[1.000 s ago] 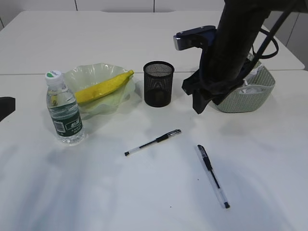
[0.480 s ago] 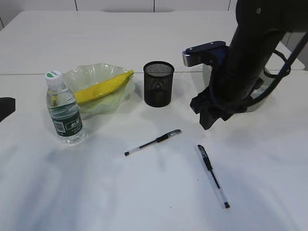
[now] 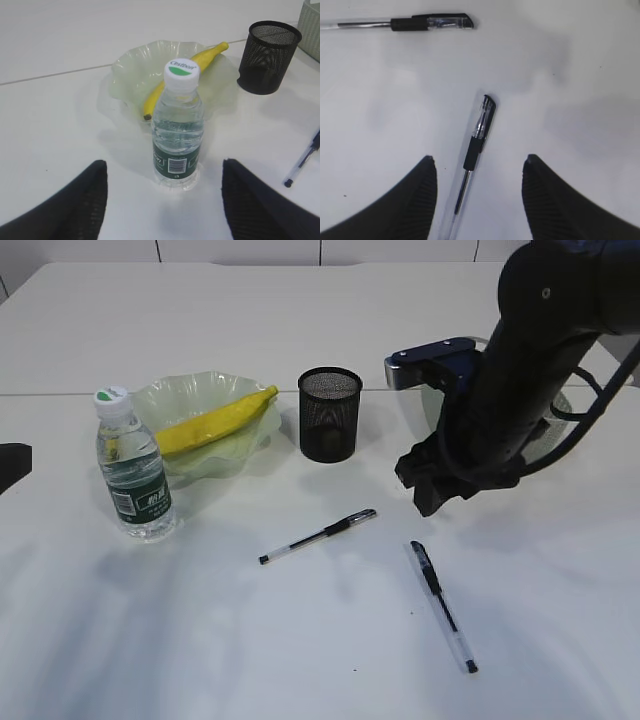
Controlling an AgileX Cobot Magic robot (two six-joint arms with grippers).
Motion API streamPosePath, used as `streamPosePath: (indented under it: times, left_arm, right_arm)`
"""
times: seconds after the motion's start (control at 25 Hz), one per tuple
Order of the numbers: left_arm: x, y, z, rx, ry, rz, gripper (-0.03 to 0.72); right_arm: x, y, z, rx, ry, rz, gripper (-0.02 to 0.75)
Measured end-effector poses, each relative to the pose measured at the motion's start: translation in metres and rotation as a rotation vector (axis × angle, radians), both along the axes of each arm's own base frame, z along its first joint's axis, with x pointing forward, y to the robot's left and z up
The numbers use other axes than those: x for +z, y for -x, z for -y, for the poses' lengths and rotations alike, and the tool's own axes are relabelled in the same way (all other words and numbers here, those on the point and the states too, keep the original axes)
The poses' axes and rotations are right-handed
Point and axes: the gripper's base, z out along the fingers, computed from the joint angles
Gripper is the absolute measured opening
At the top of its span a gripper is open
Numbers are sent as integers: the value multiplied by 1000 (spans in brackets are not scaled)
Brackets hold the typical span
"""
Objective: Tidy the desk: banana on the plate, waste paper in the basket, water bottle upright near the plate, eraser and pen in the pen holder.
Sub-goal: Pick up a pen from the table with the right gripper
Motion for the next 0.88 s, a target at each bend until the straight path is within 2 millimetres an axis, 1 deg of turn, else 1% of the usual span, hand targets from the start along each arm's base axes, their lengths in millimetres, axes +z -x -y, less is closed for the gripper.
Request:
streamPosePath:
  times: [0.28, 0.76, 0.88]
  left_arm:
    - [0, 0, 0, 1, -1, -5, 508]
    - [-2, 1, 0, 2, -5, -17, 508]
    - [-2, 1, 0, 2, -5, -19, 508]
  right_arm:
    - [0, -3, -1, -24, -15, 22, 409]
    - [-45, -14, -5, -55, 11, -58, 409]
    - [-51, -16, -6, -57, 12, -61, 409]
